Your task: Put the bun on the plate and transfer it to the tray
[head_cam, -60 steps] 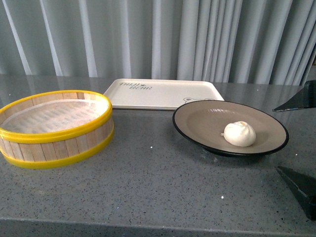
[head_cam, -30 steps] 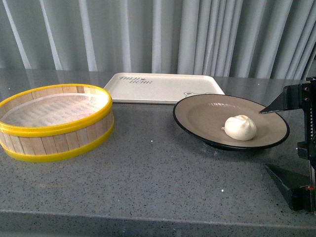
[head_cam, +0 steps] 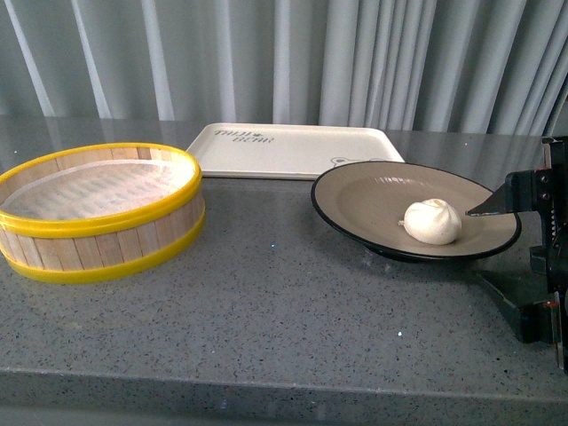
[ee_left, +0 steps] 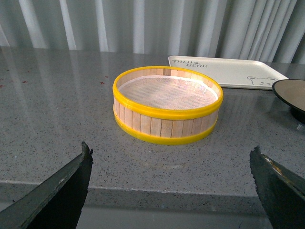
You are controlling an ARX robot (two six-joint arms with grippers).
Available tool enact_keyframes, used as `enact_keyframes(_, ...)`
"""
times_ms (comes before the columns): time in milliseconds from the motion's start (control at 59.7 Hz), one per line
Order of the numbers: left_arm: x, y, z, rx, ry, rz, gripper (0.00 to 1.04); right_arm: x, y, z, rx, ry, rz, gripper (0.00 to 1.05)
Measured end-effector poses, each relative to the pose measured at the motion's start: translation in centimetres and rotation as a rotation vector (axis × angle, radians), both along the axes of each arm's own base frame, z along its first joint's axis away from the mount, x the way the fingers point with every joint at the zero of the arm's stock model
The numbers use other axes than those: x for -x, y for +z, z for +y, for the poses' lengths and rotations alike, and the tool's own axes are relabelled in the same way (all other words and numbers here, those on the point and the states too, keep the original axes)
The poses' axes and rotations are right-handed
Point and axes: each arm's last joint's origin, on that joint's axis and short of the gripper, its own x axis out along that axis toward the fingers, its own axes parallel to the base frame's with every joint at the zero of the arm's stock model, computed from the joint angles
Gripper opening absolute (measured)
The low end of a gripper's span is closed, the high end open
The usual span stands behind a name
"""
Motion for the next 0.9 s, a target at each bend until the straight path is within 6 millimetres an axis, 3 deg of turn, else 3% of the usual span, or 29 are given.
enact_keyframes(352,0.0,0.0,0.0,0.000,0.000,0.000,0.98,0.0,-0.1,0.9,-0.005,0.032,-0.006,0.04)
enact_keyframes(904,0.0,0.0,0.0,0.000,0.000,0.000,0.98,0.6,0.0,-0.4,-0.007,0.026,-0.025,0.03)
